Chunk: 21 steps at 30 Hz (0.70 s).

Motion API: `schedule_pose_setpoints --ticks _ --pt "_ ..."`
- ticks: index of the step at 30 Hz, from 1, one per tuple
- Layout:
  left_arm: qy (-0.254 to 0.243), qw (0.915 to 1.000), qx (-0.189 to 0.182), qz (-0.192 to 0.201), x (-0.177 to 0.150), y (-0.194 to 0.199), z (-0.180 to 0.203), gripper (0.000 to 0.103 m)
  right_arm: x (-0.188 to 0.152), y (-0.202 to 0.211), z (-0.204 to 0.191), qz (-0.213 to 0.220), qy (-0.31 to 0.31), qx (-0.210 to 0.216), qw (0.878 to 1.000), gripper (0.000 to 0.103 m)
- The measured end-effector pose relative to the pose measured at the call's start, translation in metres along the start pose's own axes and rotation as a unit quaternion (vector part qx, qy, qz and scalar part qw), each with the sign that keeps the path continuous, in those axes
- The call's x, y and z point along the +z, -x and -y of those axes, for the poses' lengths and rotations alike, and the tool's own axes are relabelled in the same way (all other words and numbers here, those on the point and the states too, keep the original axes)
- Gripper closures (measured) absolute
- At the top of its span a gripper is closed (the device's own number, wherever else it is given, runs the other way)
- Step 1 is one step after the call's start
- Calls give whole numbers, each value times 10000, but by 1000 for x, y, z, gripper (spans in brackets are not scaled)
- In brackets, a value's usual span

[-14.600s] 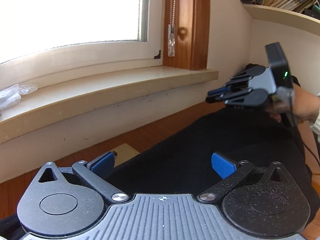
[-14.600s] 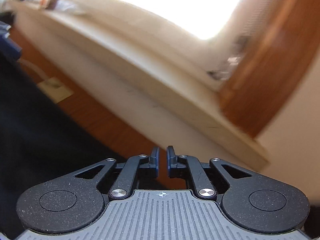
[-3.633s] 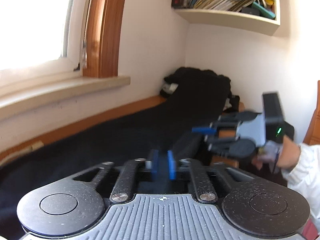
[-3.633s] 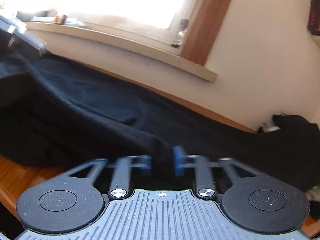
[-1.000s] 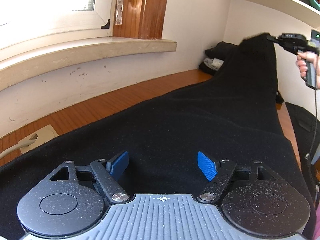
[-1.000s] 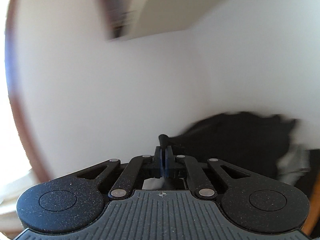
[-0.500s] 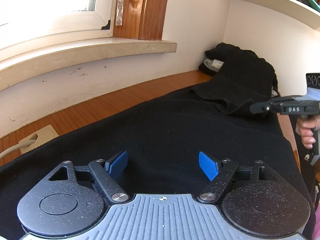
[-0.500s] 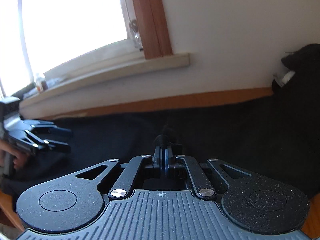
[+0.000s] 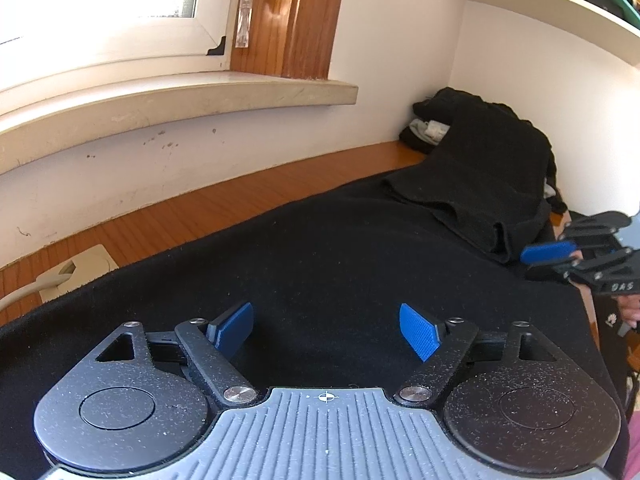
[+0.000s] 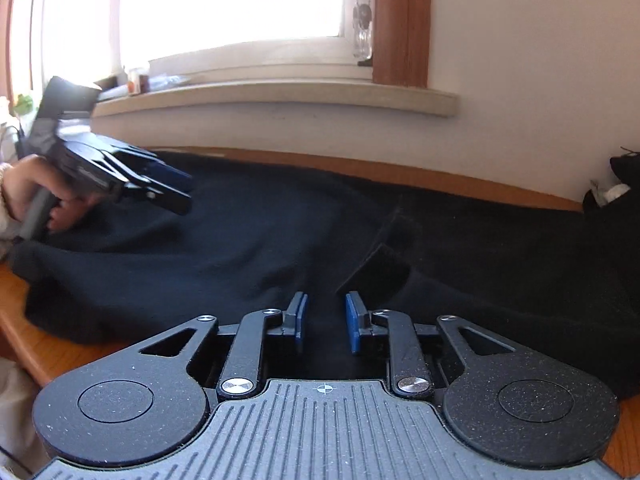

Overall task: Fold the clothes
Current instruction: 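Release the cloth and press the folded trousers with both open tools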

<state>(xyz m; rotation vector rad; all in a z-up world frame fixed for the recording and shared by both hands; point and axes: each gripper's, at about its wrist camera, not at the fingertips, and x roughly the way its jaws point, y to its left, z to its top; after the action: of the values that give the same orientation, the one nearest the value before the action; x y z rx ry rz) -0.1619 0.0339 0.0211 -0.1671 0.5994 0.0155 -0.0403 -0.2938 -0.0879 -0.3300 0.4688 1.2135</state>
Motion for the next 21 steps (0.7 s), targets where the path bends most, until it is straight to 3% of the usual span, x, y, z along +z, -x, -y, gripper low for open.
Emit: schedule_pose_setpoints --ticks 2,5,6,8,9,12,16,21 --pt "6 10000 -5 5 0 0 0 20 2 6 2 105 102 -121 9998 68" --pt "0 10000 -5 2 0 0 0 19 9 11 8 173 243 -347 9990 62" --pt "-2 10000 -5 1 0 0 0 19 12 11 12 217 252 -354 9988 61" --pt "-5 10000 -5 -1 0 -1 0 19 21 4 22 236 209 -217 9993 47" --pt "-7 10000 -5 -2 0 -1 0 19 25 -1 28 219 179 -129 9995 45" --pt "-13 10000 -5 -5 0 -1 1 19 30 -17 49 -73 4 83 9999 43" --pt "-20 10000 -5 -10 0 -1 1 19 18 -13 61 -852 -229 321 9956 46" --pt "-24 10000 -2 3 0 -1 1 19 -3 36 51 -830 -197 524 9950 47"
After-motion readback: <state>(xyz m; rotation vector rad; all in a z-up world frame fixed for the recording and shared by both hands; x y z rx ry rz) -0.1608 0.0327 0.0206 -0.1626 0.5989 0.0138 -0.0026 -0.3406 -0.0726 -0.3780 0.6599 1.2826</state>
